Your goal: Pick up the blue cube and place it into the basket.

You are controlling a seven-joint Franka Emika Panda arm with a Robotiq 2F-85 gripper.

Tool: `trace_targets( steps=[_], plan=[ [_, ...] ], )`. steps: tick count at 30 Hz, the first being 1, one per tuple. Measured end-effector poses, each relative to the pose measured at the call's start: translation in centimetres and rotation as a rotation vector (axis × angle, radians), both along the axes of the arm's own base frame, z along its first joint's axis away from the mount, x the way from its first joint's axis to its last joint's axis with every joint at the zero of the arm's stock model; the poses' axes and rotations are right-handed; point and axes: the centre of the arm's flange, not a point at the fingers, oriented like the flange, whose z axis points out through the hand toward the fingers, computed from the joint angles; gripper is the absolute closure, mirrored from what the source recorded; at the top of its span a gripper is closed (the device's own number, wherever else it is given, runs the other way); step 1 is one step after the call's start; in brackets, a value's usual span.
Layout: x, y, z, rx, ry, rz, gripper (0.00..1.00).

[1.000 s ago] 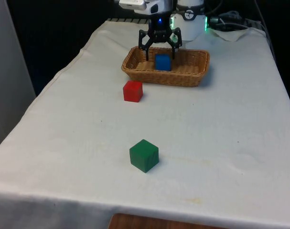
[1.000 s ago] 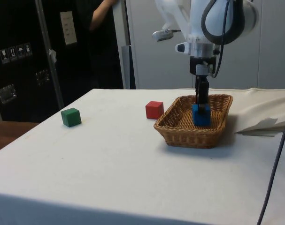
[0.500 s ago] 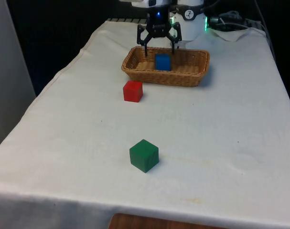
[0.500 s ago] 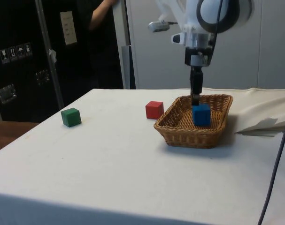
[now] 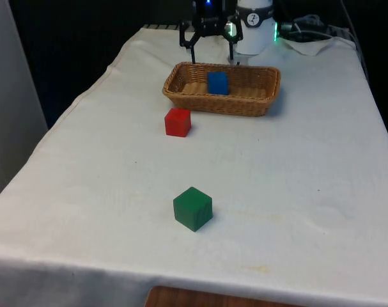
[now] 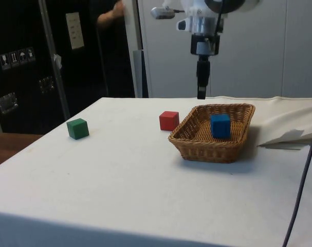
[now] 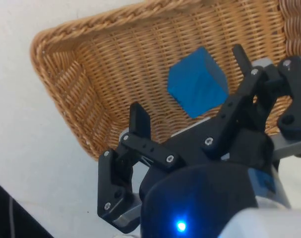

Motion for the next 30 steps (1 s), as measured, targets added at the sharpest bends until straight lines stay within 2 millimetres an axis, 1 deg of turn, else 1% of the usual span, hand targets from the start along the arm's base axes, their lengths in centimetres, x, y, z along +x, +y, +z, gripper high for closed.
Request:
trace_targets(
  steps=[1,6,11,18,21,22,25,26,30],
  plan=[
    [0.0,0.0,0.0,0.000,0.000,0.000,0.00],
    [1.5,-0.3,1.8,0.005,-0.004,0.000,0.00],
    [2.4,-0.6,2.8,0.007,-0.006,0.001,0.00],
    [4.5,-1.1,4.7,0.006,-0.007,0.004,0.00],
    [5.0,-1.3,5.0,0.005,-0.005,0.004,0.00],
    [5.6,-1.4,5.4,0.004,-0.006,0.005,0.00],
    [6.1,-1.6,5.7,0.002,-0.005,0.006,0.00],
    [6.7,-1.7,6.0,0.000,-0.005,0.007,0.00],
    [7.4,-1.8,6.3,-0.003,-0.005,0.007,0.00]
  ],
)
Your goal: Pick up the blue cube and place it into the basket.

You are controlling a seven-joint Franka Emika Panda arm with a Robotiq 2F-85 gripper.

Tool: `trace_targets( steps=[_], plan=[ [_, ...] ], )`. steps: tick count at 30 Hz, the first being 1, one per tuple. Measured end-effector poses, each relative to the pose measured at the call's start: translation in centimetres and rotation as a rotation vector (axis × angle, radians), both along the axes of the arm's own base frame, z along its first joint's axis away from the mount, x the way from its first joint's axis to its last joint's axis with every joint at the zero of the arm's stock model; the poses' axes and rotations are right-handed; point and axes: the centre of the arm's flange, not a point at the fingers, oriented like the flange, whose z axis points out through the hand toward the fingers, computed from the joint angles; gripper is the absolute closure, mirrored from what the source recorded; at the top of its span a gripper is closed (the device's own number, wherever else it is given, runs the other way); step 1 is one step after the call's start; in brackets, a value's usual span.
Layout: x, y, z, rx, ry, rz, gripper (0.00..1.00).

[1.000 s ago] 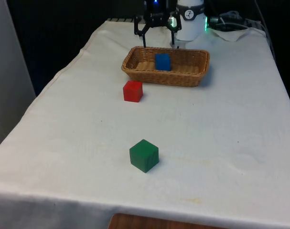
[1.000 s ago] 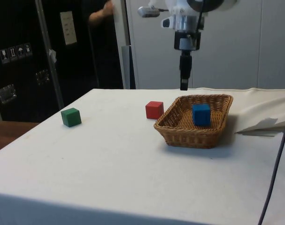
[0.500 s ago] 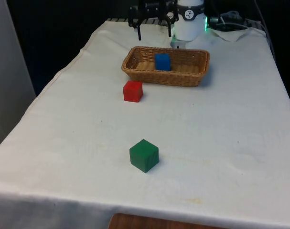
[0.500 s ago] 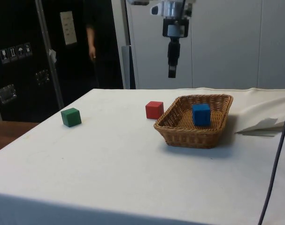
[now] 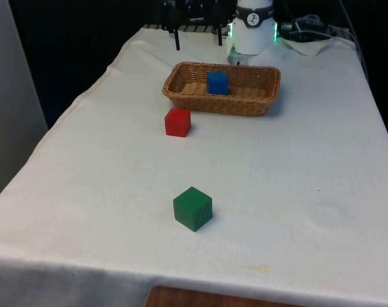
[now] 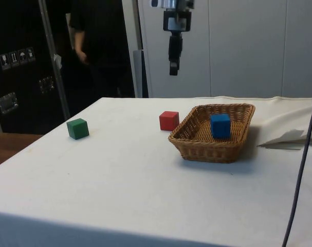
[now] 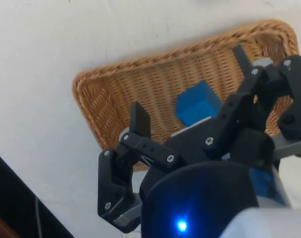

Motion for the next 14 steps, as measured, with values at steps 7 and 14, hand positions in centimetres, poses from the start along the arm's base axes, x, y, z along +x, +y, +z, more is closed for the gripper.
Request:
trace_targets(
  steps=[7,14],
  plan=[
    [3.1,-0.5,0.8,-0.014,-0.010,0.001,0.00],
    [4.7,-0.7,0.7,-0.021,-0.011,0.000,0.00]
  ],
)
